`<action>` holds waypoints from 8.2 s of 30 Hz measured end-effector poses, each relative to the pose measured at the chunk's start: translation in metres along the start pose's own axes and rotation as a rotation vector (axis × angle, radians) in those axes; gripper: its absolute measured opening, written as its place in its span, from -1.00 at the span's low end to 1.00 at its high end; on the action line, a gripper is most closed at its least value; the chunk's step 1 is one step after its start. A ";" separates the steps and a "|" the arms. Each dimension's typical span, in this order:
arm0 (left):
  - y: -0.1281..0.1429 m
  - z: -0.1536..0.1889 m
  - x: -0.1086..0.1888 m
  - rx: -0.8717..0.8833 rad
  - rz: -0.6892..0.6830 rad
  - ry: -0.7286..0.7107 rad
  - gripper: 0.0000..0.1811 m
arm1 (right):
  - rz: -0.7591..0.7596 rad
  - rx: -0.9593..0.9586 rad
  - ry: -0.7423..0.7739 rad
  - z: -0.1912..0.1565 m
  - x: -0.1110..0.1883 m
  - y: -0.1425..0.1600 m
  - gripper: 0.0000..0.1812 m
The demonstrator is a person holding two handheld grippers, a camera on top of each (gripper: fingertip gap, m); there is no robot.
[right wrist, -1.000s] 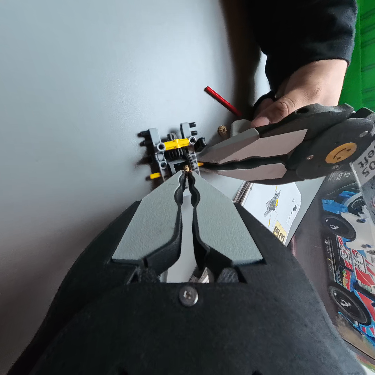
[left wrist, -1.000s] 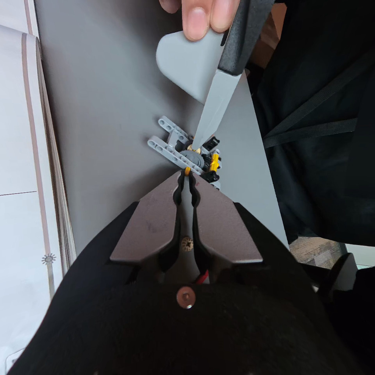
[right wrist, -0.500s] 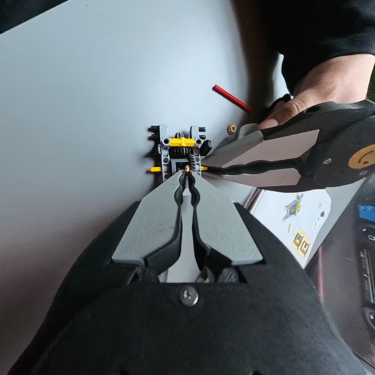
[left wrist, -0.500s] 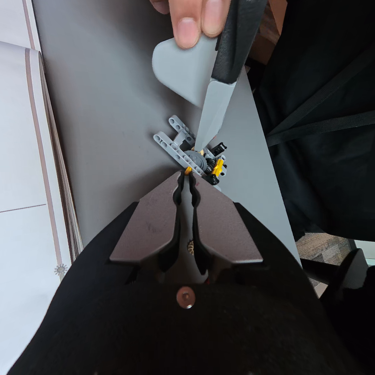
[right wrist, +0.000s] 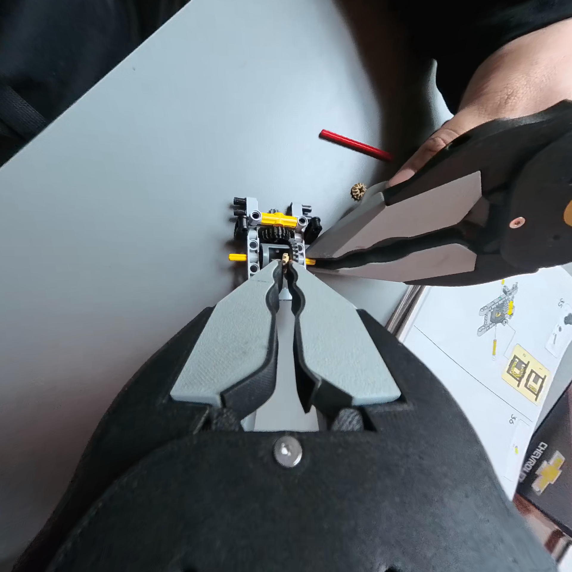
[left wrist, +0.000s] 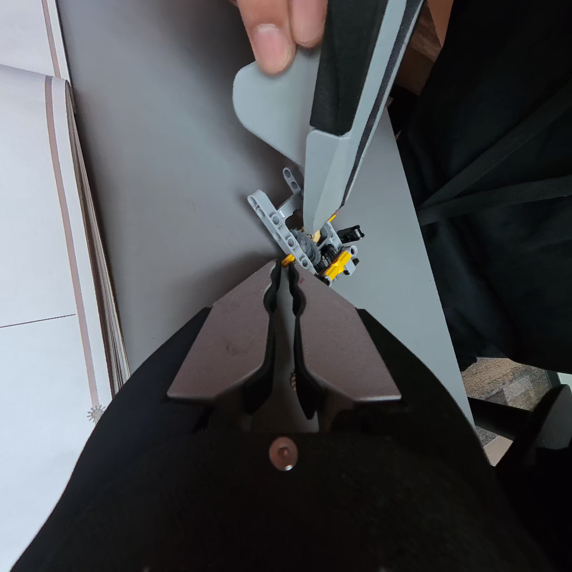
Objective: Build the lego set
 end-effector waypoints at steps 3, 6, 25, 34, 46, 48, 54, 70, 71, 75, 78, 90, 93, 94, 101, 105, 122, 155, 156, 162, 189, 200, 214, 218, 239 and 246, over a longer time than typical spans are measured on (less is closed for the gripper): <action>0.000 0.000 0.000 -0.003 0.001 -0.004 -0.98 | 0.033 -0.022 -0.008 0.001 0.000 0.000 -1.00; 0.001 0.000 0.000 -0.002 0.000 -0.011 -0.98 | 0.042 -0.055 -0.016 0.002 0.001 0.002 -1.00; 0.000 -0.001 -0.001 -0.009 0.005 -0.045 -0.99 | 0.149 -0.220 -0.103 0.007 0.004 0.014 -1.00; -0.001 0.001 -0.001 -0.027 0.016 -0.061 -0.99 | 0.021 -0.111 -0.019 0.002 0.003 0.005 -1.00; -0.001 0.002 -0.002 -0.031 0.017 -0.061 -0.99 | 0.066 -0.107 -0.022 0.002 0.000 -0.004 -1.00; -0.001 0.003 -0.002 -0.034 0.017 -0.061 -0.99 | 0.067 -0.099 -0.022 0.001 0.000 -0.004 -1.00; -0.001 0.003 -0.002 -0.039 0.019 -0.060 -0.99 | 0.122 -0.123 -0.060 0.002 -0.004 -0.006 -1.00; -0.001 0.004 -0.002 -0.047 0.015 -0.060 -0.99 | 0.079 -0.081 -0.058 -0.002 0.010 0.001 -1.00; -0.001 0.004 -0.003 -0.047 0.015 -0.061 -0.99 | 0.061 -0.071 -0.043 -0.002 0.009 0.002 -1.00; -0.001 0.004 -0.003 -0.047 0.015 -0.062 -0.99 | 0.046 -0.042 -0.031 -0.003 0.007 0.001 -1.00; -0.002 0.004 -0.003 -0.049 0.015 -0.061 -0.99 | 0.039 -0.034 -0.026 -0.003 0.006 0.001 -1.00; 0.000 0.003 -0.001 -0.039 0.017 -0.060 -0.99 | 0.113 -0.193 0.010 -0.004 0.036 0.028 -0.96; -0.001 0.003 -0.001 -0.044 0.019 -0.067 -0.99 | 0.086 -0.141 -0.014 -0.010 0.023 0.028 -0.88; -0.001 0.003 -0.001 -0.048 0.023 -0.069 -0.99 | 0.071 -0.125 -0.018 -0.011 0.019 0.028 -0.83; 0.000 0.003 0.000 -0.057 0.020 -0.076 -0.99 | 0.032 -0.132 -0.016 -0.013 0.021 0.036 -0.79; 0.000 0.003 0.001 -0.056 0.025 -0.074 -0.99 | 0.047 -0.142 -0.036 -0.012 0.019 0.035 -0.79; 0.000 0.002 0.001 -0.053 0.031 -0.075 -0.99 | 0.008 -0.105 -0.055 -0.016 0.005 0.032 -0.91; 0.002 0.003 0.002 -0.048 0.027 -0.063 -0.99 | 0.017 -0.198 -0.038 -0.007 0.015 0.049 -0.87; 0.001 0.003 0.002 -0.046 0.028 -0.062 -0.99 | 0.004 -0.195 -0.037 -0.006 0.012 0.050 -0.87; 0.002 0.002 0.004 -0.038 0.035 -0.057 -0.99 | 0.016 -0.203 -0.053 -0.004 0.004 0.051 -0.86; 0.002 0.006 -0.002 -0.042 0.010 -0.036 -0.96 | 0.021 -0.213 -0.050 -0.003 0.002 0.049 -0.92; -0.003 -0.011 0.024 0.022 0.151 -0.117 -0.92 | 0.114 -0.338 0.064 0.008 0.028 0.048 -0.92; -0.026 0.008 0.040 0.430 0.263 -0.221 -0.78 | 0.128 -0.201 0.626 -0.009 0.031 0.009 -0.92; -0.034 0.013 0.030 0.457 0.291 -0.170 -0.76 | 0.092 -0.175 0.693 -0.012 0.030 0.007 -0.92; -0.034 0.012 0.016 0.456 0.306 -0.099 -0.98 | -0.006 -0.074 0.773 -0.013 0.021 0.004 -0.92; -0.035 0.016 0.016 0.355 0.291 -0.192 -0.99 | 0.072 -0.088 0.702 -0.015 0.025 0.005 -0.93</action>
Point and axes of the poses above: each gripper's, where its closed fingertips meet, x back along the fingers, y out of its underside, z = x × y across the jaws, the point moved 5 cm from there along x, back along the fingers, and after that the axes turned 14 degrees about -y, right-handed, at the moved point
